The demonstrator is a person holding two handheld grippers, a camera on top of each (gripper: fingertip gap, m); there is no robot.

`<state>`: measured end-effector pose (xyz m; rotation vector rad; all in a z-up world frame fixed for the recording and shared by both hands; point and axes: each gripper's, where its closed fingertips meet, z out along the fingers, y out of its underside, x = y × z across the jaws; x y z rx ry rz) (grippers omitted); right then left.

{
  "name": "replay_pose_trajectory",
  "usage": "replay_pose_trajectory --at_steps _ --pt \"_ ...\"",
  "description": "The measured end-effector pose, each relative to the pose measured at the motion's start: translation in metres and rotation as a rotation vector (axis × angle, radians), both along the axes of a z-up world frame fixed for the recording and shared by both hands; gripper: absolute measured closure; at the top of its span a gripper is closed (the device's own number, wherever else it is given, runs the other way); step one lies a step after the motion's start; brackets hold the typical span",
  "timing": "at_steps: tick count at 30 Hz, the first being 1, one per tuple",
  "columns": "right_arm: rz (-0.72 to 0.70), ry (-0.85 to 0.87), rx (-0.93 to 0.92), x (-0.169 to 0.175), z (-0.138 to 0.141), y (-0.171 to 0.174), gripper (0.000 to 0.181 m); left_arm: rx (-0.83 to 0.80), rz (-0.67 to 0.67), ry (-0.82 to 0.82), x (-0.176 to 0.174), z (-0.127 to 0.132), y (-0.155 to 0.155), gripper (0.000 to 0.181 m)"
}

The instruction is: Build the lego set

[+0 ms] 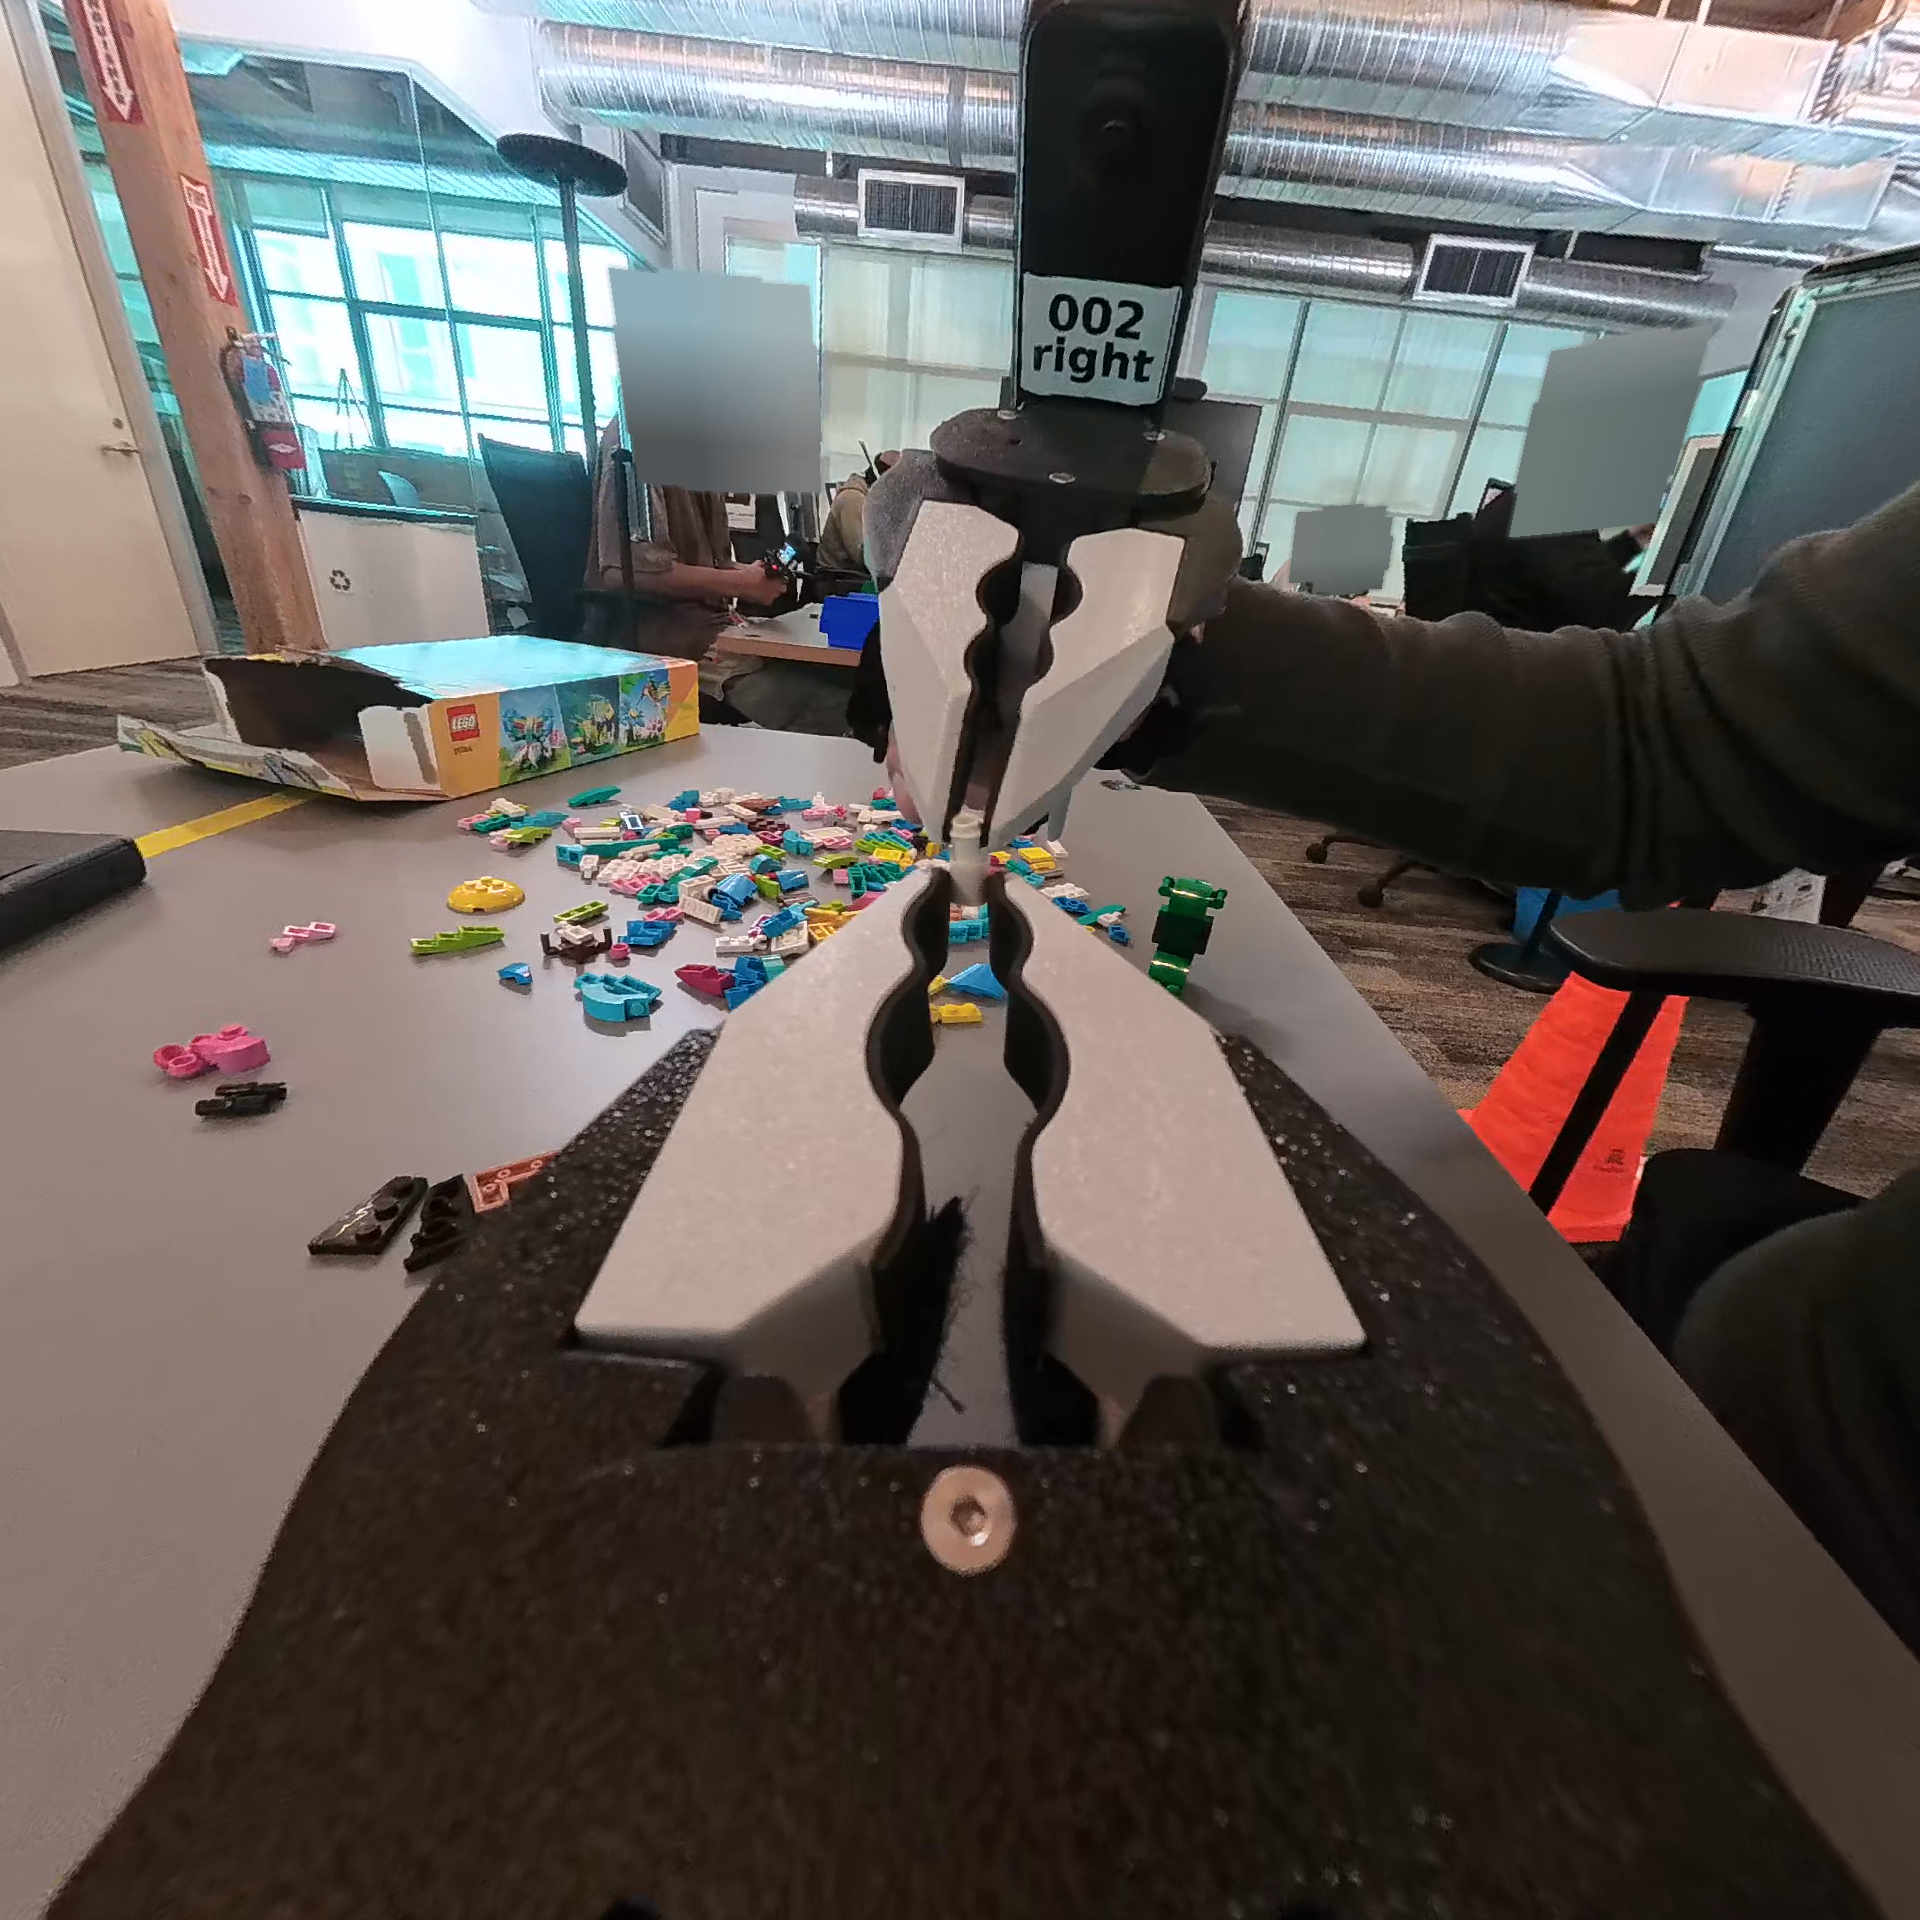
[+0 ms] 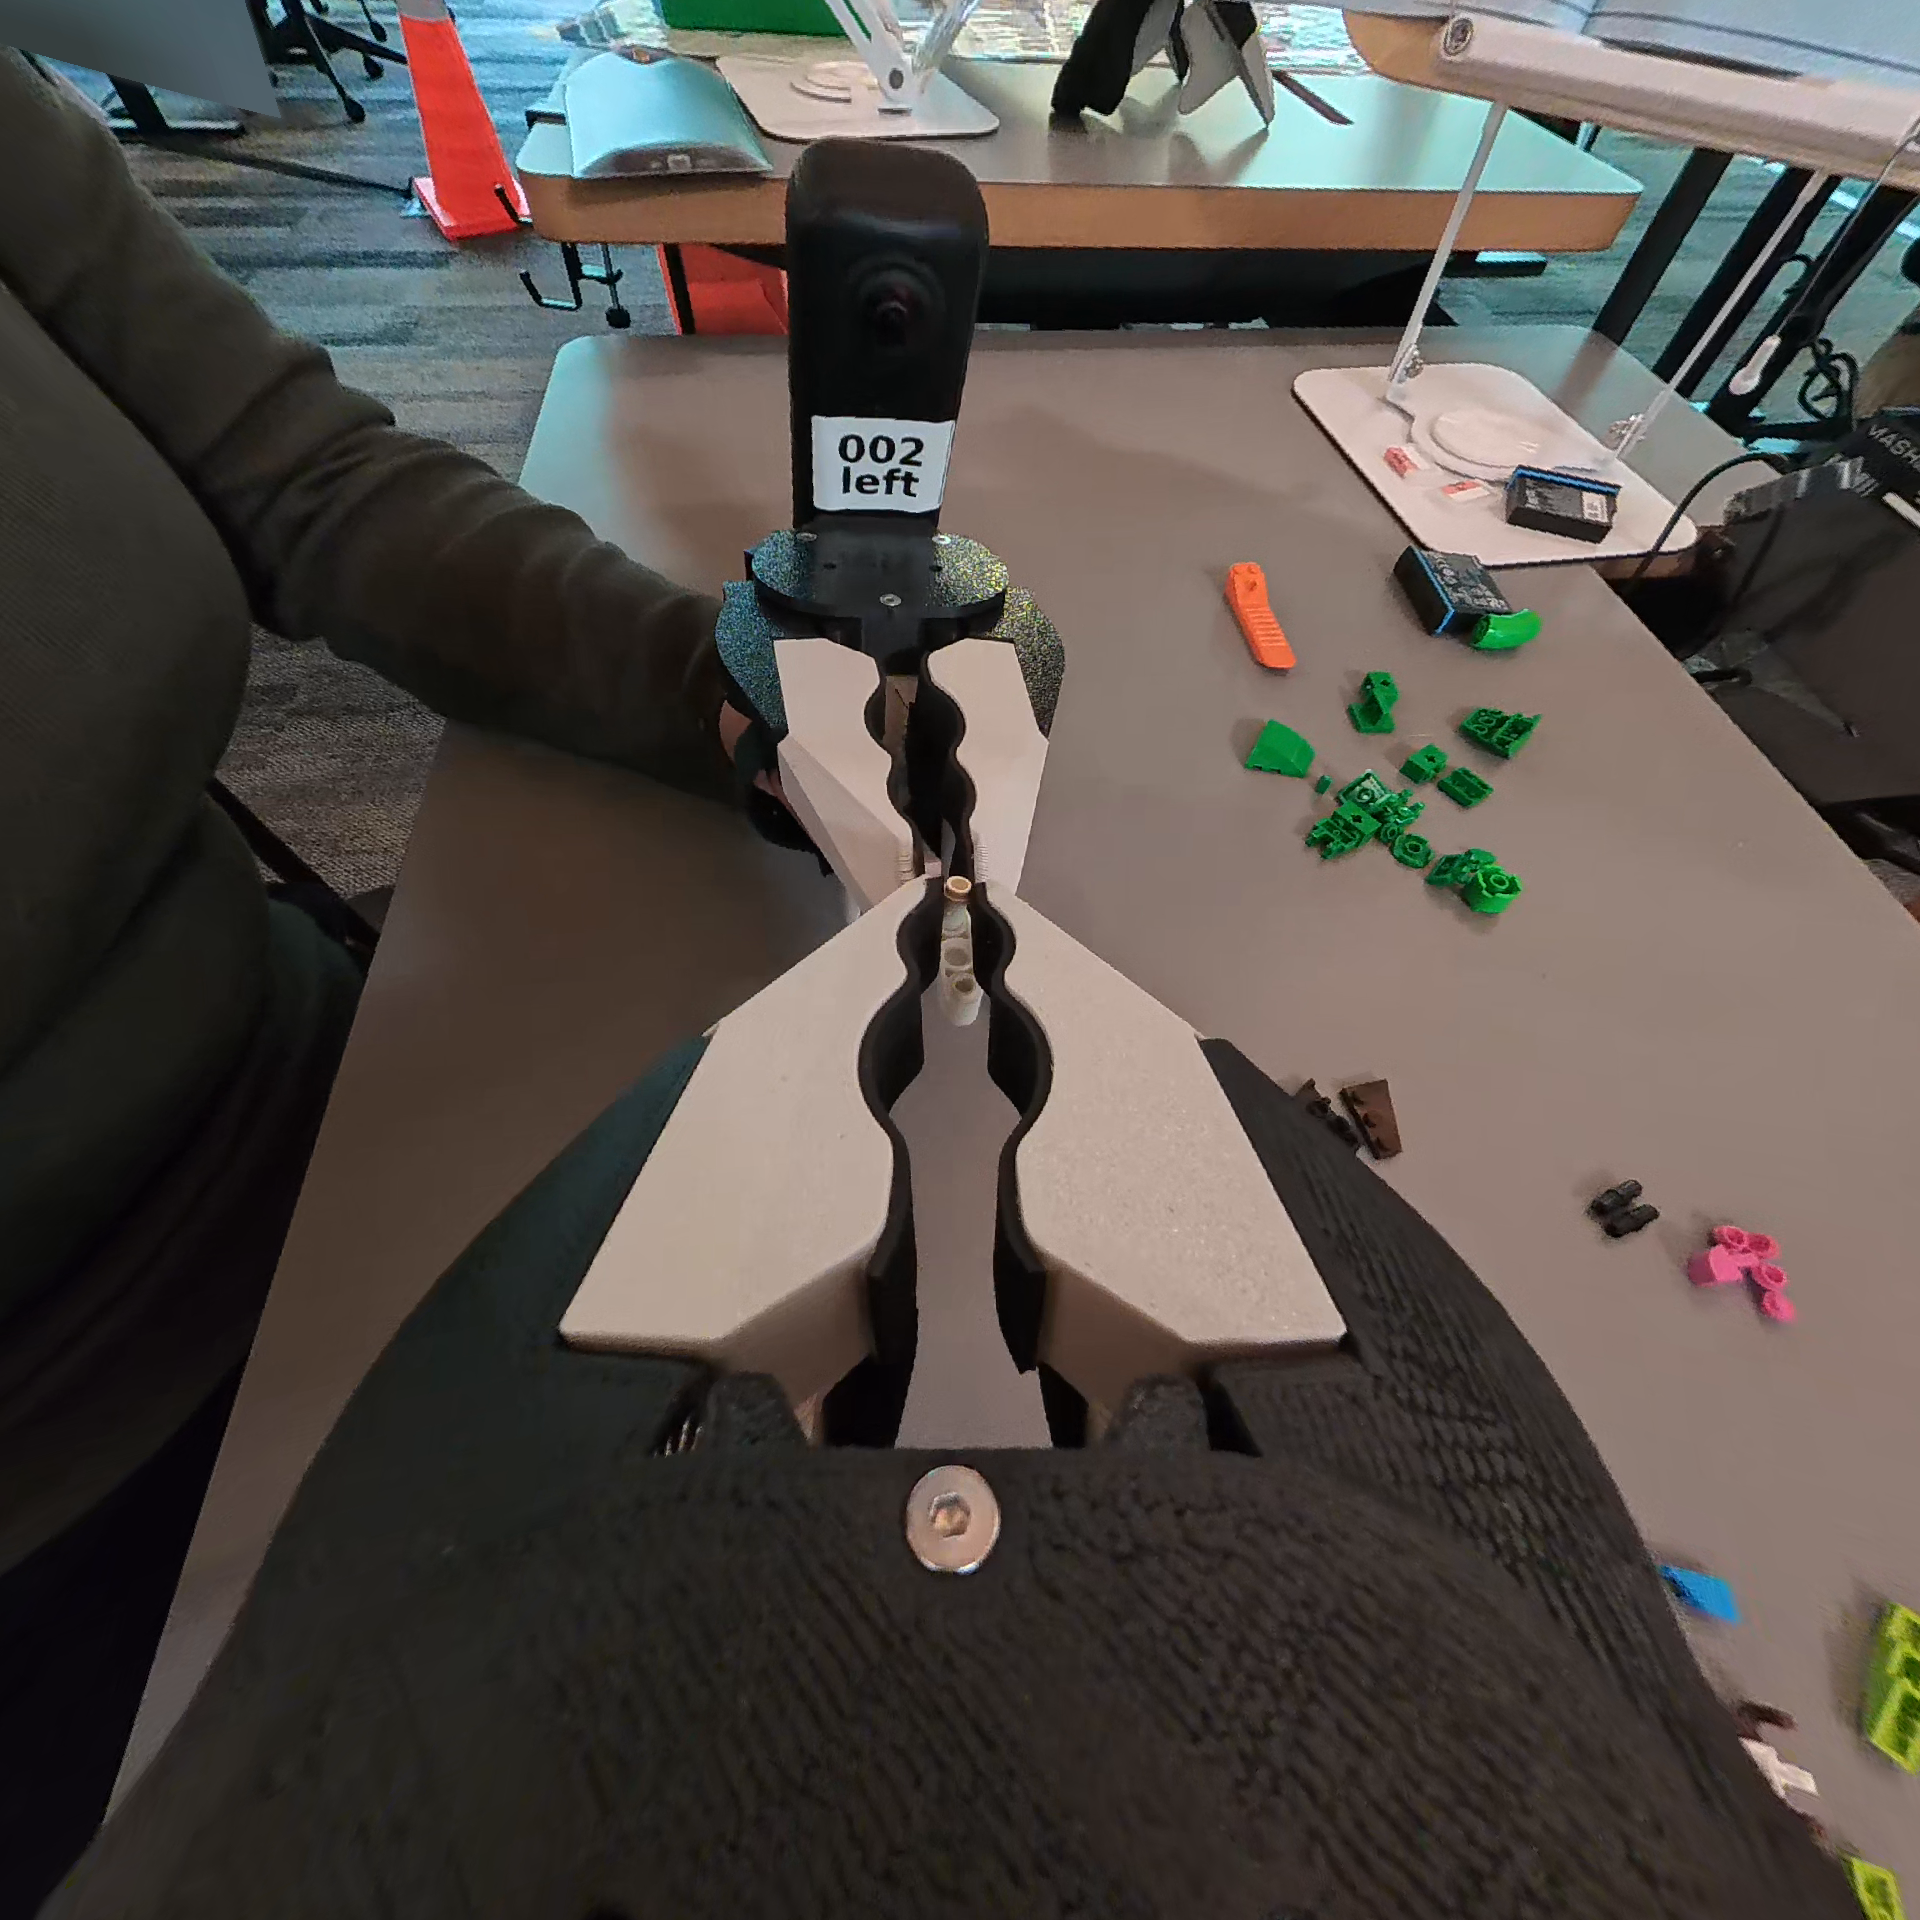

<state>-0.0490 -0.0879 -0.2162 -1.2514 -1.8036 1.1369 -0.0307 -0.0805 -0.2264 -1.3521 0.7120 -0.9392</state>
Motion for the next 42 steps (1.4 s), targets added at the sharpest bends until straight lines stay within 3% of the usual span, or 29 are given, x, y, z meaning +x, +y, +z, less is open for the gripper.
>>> replay_pose_trajectory --at_steps 42 --pt "0.041 -0.052 -0.02 0.017 -0.01 -0.012 0.177 0.035 -0.056 0.102 0.018 -0.009 -0.012 0.177"
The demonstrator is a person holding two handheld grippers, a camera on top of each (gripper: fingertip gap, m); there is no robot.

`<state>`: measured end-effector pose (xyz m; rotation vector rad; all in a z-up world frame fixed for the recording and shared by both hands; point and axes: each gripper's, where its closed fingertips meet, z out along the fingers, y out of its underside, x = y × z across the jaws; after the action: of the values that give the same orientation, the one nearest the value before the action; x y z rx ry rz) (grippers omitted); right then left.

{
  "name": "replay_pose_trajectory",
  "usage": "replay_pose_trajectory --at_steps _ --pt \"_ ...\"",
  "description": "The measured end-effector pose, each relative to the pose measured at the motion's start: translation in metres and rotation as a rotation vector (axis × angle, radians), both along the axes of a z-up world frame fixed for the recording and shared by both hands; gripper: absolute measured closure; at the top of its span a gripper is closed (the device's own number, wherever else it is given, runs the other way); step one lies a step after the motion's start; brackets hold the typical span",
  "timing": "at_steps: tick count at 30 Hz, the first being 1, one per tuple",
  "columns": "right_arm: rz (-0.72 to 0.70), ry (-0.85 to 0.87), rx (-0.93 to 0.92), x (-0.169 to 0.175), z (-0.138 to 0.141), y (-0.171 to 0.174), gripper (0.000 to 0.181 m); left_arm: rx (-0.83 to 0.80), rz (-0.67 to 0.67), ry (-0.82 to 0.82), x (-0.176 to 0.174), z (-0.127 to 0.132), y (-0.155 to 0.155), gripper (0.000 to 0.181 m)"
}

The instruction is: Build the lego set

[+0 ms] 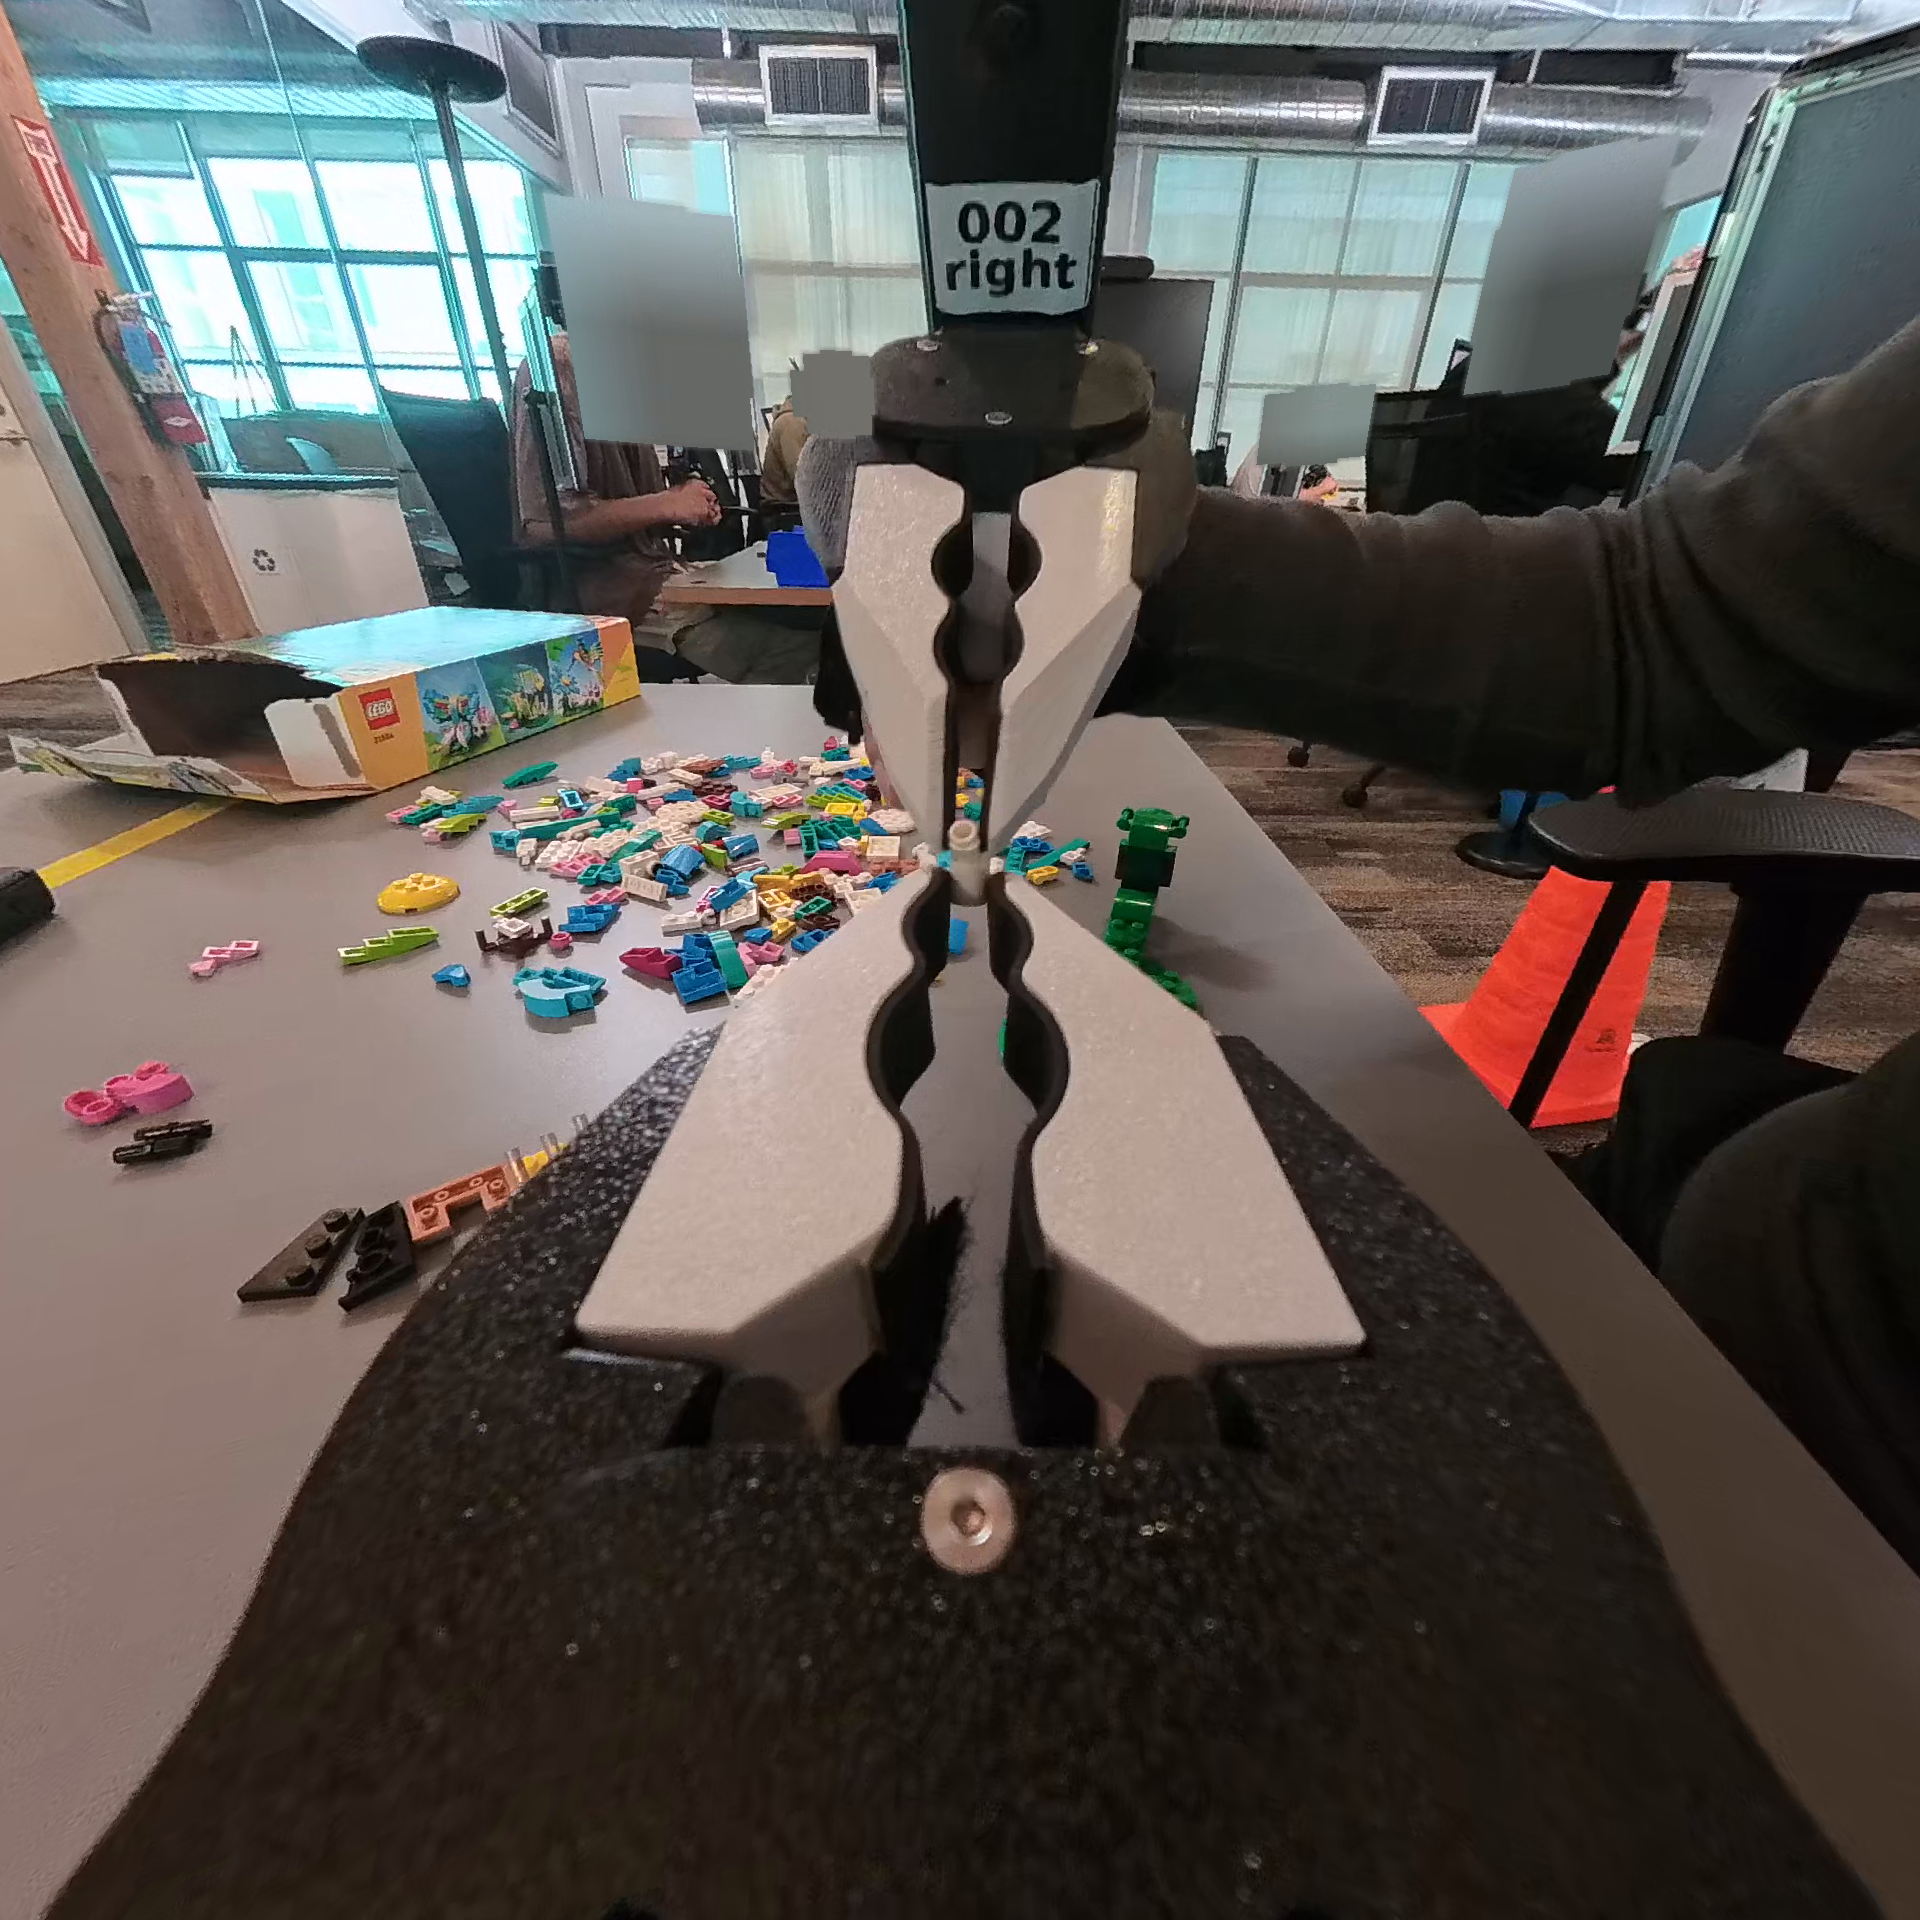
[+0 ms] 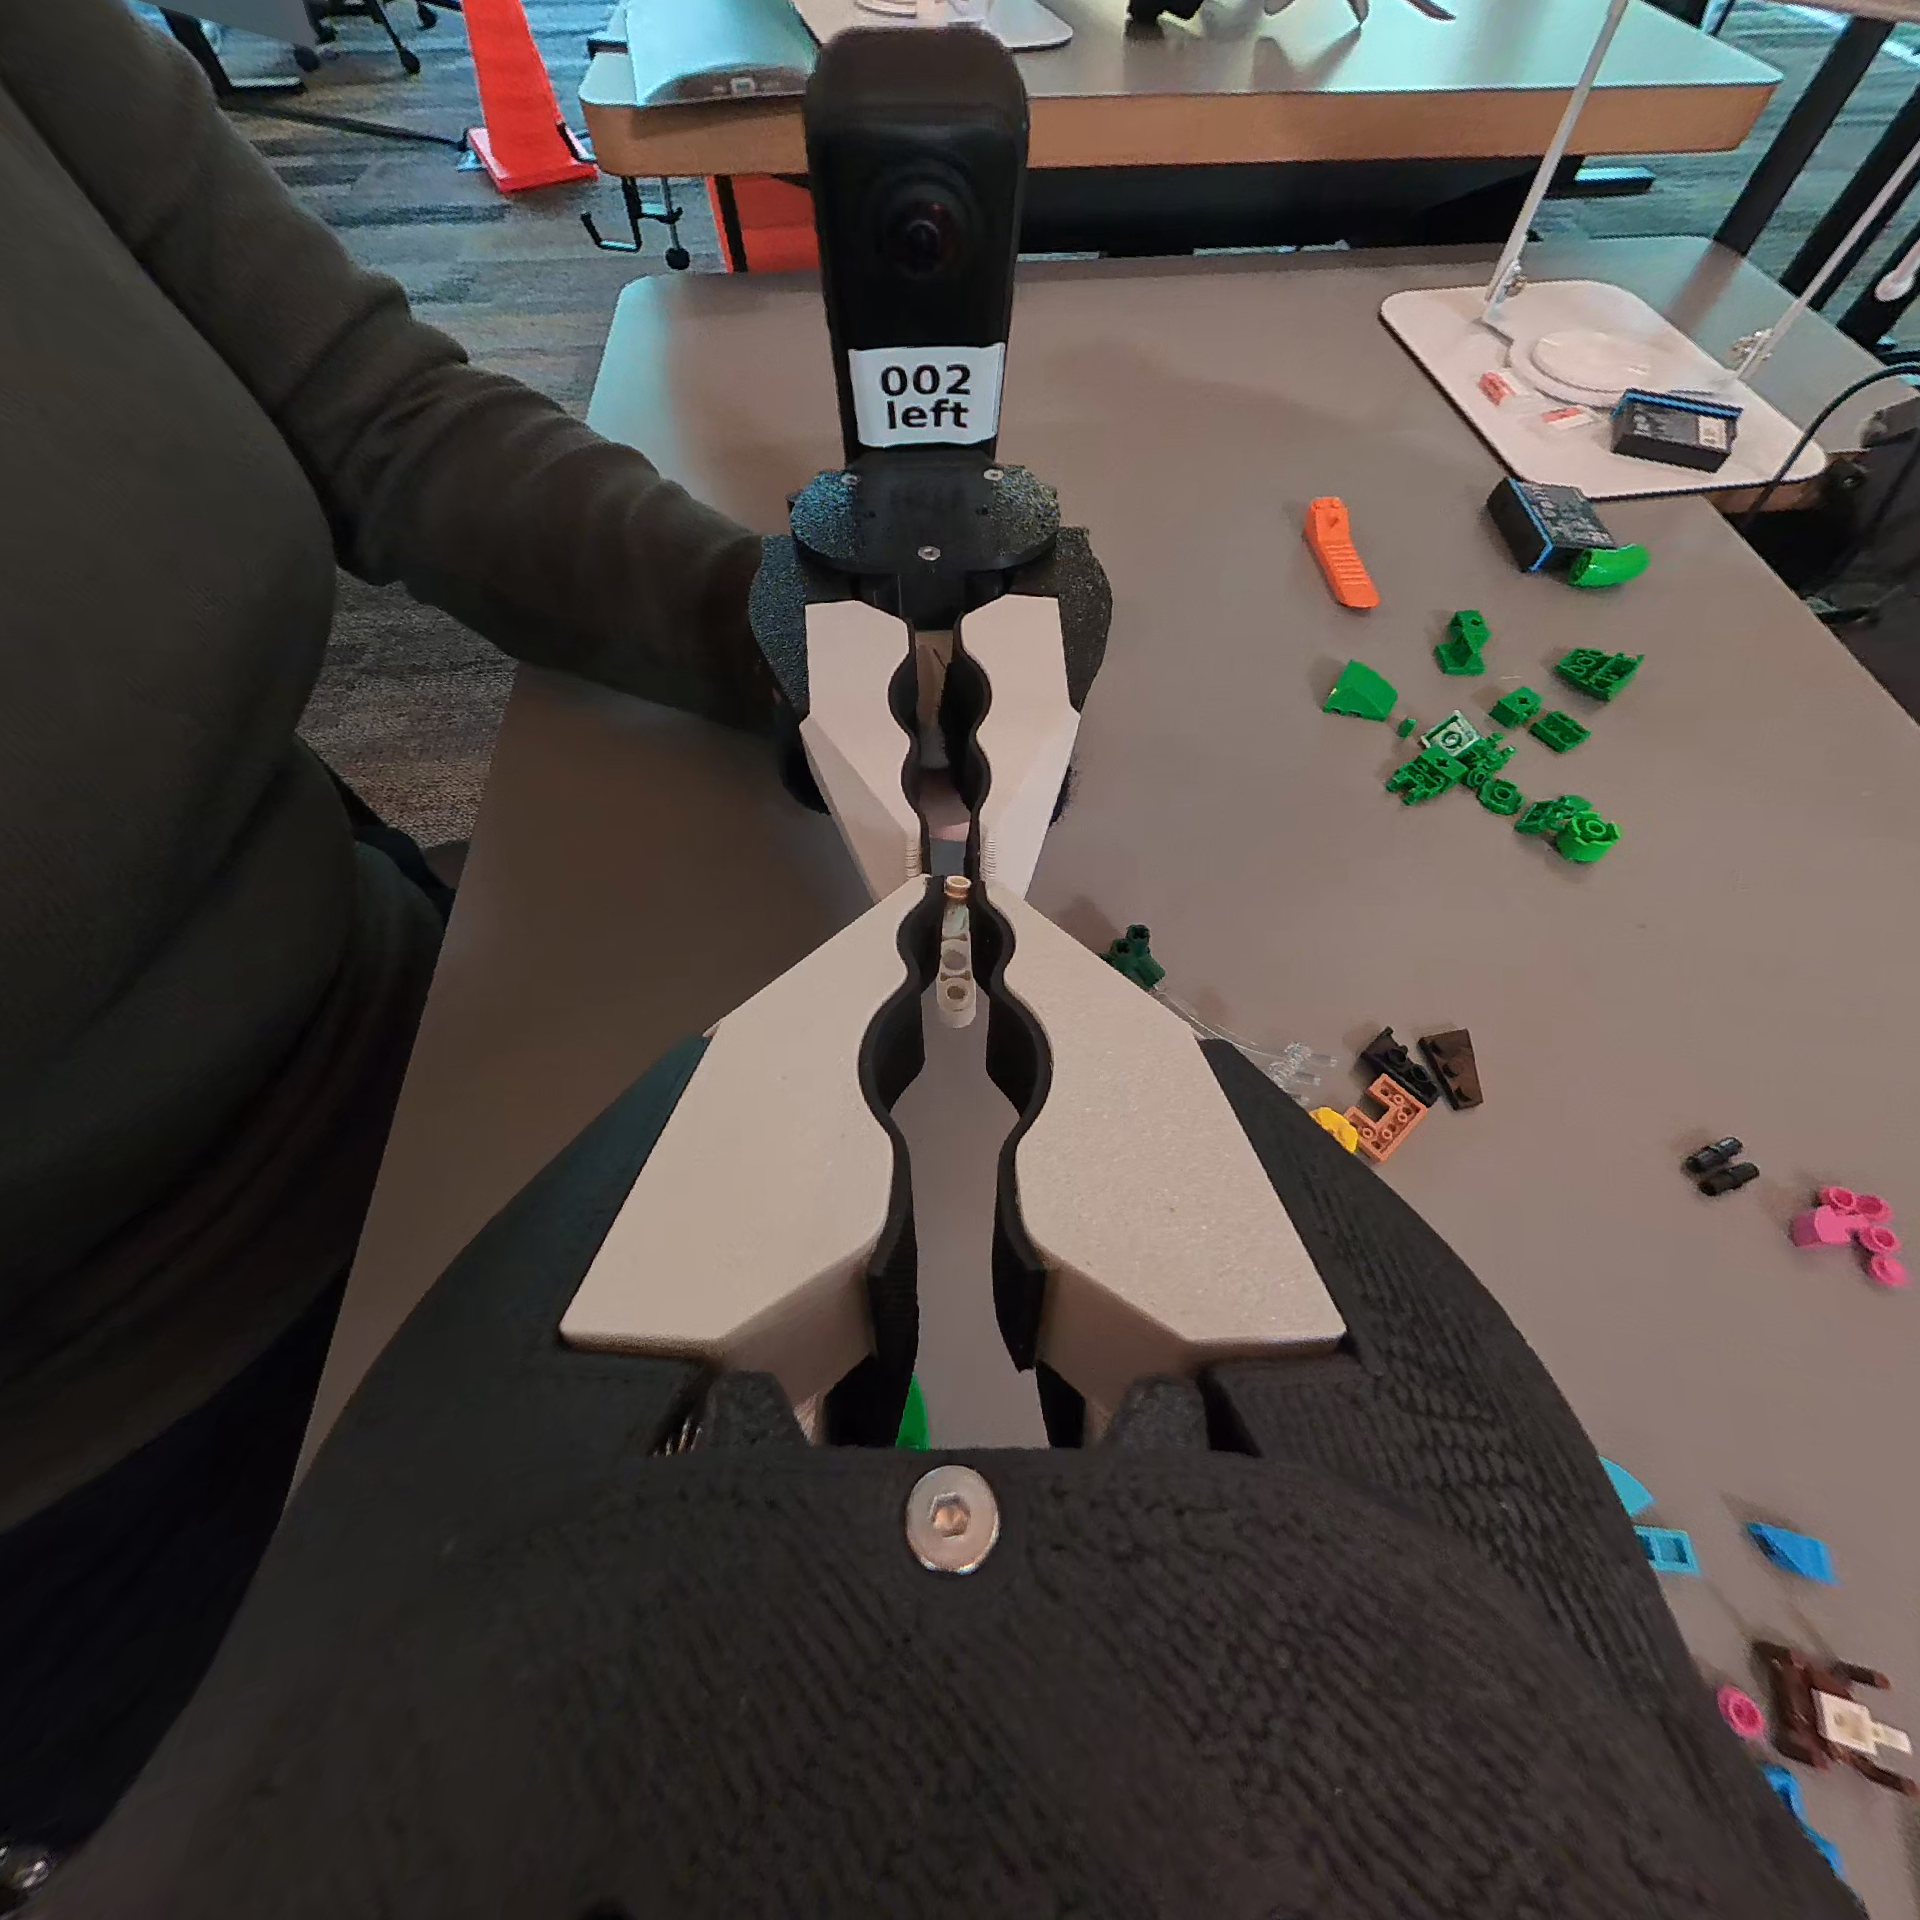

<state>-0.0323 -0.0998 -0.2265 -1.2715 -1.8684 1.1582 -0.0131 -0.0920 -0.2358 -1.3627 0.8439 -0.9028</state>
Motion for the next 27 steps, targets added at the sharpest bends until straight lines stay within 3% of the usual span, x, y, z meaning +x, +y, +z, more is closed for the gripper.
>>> replay_pose_trajectory --at_steps 14,18,27 --pt "0.028 -0.003 0.054 0.006 0.0 -0.004 0.178 0.007 -0.038 0.007 0.002 0.0 -0.005 0.177" --pt "0.027 -0.012 0.084 0.009 -0.008 -0.006 0.178 0.057 -0.018 0.111 0.01 -0.01 -0.006 0.177" --pt "0.019 0.011 0.113 0.012 -0.003 -0.008 0.178 0.041 -0.057 0.057 0.007 -0.005 -0.01 0.177"
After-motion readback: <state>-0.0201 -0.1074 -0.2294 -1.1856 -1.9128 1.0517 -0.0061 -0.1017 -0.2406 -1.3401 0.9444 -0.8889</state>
